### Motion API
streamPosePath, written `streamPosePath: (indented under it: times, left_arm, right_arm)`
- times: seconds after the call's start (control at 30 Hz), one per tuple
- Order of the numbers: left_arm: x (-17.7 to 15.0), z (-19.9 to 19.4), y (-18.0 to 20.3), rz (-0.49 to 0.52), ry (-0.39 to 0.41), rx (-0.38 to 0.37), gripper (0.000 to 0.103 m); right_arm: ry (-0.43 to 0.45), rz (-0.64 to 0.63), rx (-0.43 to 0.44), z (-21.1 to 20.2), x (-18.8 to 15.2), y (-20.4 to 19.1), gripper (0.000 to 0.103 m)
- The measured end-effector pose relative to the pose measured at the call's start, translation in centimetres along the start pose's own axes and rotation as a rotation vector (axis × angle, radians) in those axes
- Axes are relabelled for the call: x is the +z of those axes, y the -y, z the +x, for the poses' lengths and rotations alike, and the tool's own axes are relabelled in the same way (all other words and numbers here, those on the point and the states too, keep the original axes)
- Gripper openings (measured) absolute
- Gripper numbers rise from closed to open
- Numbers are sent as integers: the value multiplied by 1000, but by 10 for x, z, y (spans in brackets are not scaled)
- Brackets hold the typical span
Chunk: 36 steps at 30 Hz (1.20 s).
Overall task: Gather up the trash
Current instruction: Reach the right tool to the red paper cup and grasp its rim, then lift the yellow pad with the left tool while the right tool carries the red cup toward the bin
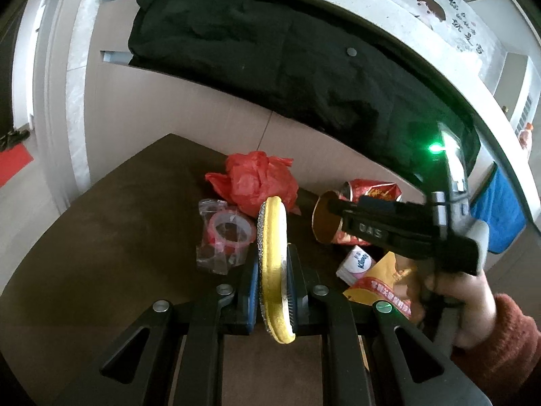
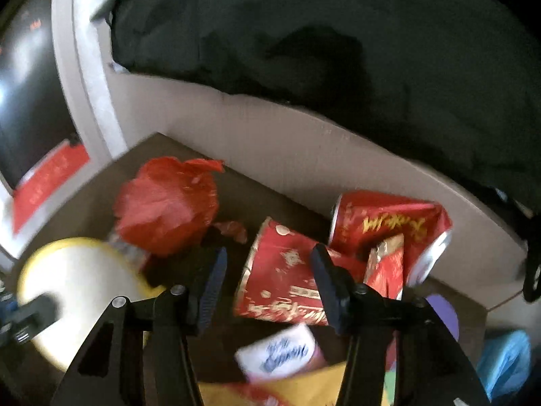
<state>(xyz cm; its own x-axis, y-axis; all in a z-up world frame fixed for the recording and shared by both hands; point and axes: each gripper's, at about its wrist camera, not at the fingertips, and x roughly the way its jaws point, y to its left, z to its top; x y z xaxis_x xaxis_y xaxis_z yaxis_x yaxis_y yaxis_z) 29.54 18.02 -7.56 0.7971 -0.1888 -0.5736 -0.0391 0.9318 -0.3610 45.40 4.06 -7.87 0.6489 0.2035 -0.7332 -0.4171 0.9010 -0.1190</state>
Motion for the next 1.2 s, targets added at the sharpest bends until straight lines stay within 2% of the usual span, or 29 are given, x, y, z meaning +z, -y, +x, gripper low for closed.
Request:
streamPosePath:
  times: [0.07,0.23,0.27,0.3,0.37,0.47,0.53,0.6,0.7,0.87,1.2]
  left_arm:
    - [0,-3,0,5,1,-7,15]
    - [-2,-1,0,-4,-8,-21,15]
    - [-2,-1,1,-3,-7,-22,15]
    - [-2,-2,2,-2,-6,-23,15]
    - [-2,-3,4,-1,-4,-22,15]
    - [-1,-5,7,-1,1,-18,15]
    - [-1,-4,9,1,-2,-13,15]
    - [0,-3,12,7,-6,-6,14]
    - [2,-5,15,22,-3,11,14]
    - [17,-18,24,38,37,16,14]
    - [44,-60,81,138,141,-24,14]
  right_arm:
    - [-9,-2,-40,-2,-4,9,38]
    - [1,99,-26,-34,-24,53,35]
    - [8,122,-26,-42,-30,64,31]
    - [9,136,-27,-47,-34,71,21]
    - [-3,167,-45,-54,-43,87,15]
    - [-5,195,-50,-55,-52,103,14]
    - [-7,209,-22,-50,-54,111,13]
    - [-13,194,-4,-44,-52,108,6]
    - [-3,188,67,-52,-52,104,4]
    - [94,148,114,-93,-42,94,3]
    - [231,183,159,-175,-46,117,3]
